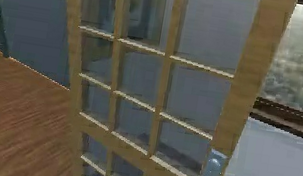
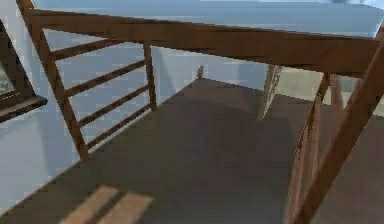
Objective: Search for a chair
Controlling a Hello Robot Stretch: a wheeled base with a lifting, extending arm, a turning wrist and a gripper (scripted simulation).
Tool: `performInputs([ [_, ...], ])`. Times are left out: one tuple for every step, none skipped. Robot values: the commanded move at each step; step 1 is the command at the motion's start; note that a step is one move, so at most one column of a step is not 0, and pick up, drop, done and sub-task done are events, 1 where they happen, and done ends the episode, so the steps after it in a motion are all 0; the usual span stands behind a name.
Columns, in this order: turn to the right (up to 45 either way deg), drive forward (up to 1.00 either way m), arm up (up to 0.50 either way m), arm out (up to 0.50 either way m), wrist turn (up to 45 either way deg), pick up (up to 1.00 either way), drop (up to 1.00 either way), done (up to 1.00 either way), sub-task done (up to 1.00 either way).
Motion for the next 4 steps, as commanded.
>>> performInputs([
  [-39.0, 0.00, 0.00, 0.00, 0.0, 0.00, 0.00, 0.00, 0.00],
  [0.0, 1.00, 0.00, 0.00, 0.0, 0.00, 0.00, 0.00, 0.00],
  [0.0, 0.25, 0.00, 0.00, 0.0, 0.00, 0.00, 0.00, 0.00],
  [-3.0, 0.00, 0.00, 0.00, 0.0, 0.00, 0.00, 0.00, 0.00],
])
